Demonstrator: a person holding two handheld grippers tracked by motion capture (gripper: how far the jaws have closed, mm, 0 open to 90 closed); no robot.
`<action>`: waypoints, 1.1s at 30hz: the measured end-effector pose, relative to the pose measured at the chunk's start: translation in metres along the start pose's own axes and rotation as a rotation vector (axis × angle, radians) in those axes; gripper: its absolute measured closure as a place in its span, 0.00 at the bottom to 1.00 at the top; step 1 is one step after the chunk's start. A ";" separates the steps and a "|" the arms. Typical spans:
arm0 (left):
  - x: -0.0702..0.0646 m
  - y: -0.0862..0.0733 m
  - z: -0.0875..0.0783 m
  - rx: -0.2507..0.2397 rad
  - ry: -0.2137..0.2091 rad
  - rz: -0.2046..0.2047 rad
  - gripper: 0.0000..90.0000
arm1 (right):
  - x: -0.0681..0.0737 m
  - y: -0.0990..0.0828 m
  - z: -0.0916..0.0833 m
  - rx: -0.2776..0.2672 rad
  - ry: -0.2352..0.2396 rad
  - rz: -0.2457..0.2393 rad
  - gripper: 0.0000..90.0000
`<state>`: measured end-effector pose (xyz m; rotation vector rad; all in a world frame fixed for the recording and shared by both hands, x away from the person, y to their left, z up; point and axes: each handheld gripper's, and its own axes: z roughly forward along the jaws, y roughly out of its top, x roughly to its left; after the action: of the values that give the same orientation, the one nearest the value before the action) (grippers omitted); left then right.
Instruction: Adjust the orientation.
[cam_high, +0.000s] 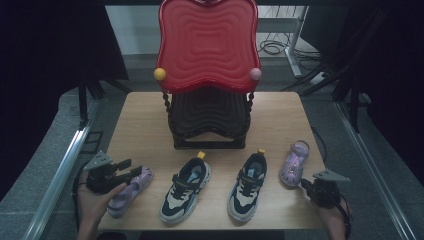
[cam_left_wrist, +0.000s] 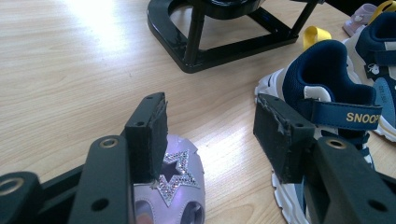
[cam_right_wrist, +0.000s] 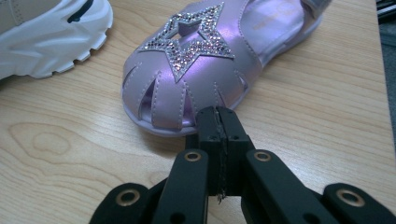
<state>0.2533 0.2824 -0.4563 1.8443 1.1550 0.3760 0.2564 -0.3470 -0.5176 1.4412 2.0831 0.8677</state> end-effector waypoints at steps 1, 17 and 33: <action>0.000 0.000 0.000 0.000 0.000 0.000 0.50 | 0.000 0.000 0.000 0.000 0.000 0.000 0.99; 0.001 0.001 -0.003 -0.010 0.010 -0.002 0.50 | 0.021 0.008 0.013 0.005 0.049 -0.050 0.99; 0.001 0.001 -0.003 -0.018 0.021 -0.008 0.50 | 0.036 0.020 0.031 0.010 0.038 -0.089 0.99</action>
<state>0.2526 0.2847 -0.4542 1.8234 1.1688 0.4005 0.2777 -0.3011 -0.5255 1.3352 2.1650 0.8571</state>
